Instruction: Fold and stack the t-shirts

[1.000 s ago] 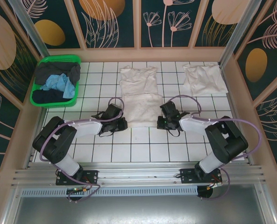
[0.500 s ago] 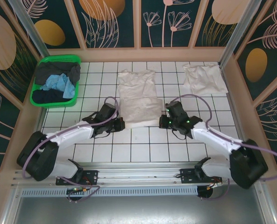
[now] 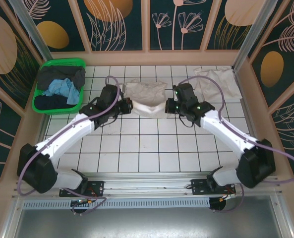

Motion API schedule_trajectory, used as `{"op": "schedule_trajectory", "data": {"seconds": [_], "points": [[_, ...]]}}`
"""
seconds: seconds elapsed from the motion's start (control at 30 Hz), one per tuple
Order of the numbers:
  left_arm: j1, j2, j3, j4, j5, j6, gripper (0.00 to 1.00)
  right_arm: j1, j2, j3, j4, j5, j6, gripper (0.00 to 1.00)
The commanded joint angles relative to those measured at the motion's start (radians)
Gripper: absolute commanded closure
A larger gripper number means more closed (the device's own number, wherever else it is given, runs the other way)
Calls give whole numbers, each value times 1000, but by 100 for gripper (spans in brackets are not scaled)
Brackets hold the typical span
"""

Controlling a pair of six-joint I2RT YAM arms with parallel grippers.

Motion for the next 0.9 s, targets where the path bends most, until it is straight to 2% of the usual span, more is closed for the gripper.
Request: {"op": "schedule_trajectory", "data": {"seconds": [0.0, 0.13, 0.57, 0.63, 0.7, 0.8, 0.87], "points": [[81, 102, 63, 14, -13, 45, 100, -61, 102, 76, 62, -65, -53, 100], [119, 237, 201, 3, 3, 72, 100, -116, 227, 179, 92, -134, -79, 100], [239, 517, 494, -21, 69, 91, 100, -214, 545, 529, 27, -246, -124, 100], [251, 585, 559, -33, 85, 94, 94, -234, 617, 587, 15, -268, -117, 100], [259, 658, 639, -62, 89, 102, 92, -252, 687, 638, 5, -326, -110, 100], [277, 777, 789, -126, 76, 116, 76, -270, 772, 699, 3, -329, -97, 100], [288, 844, 880, -161, 62, 126, 69, -281, 827, 752, -4, -339, -94, 100]]}}
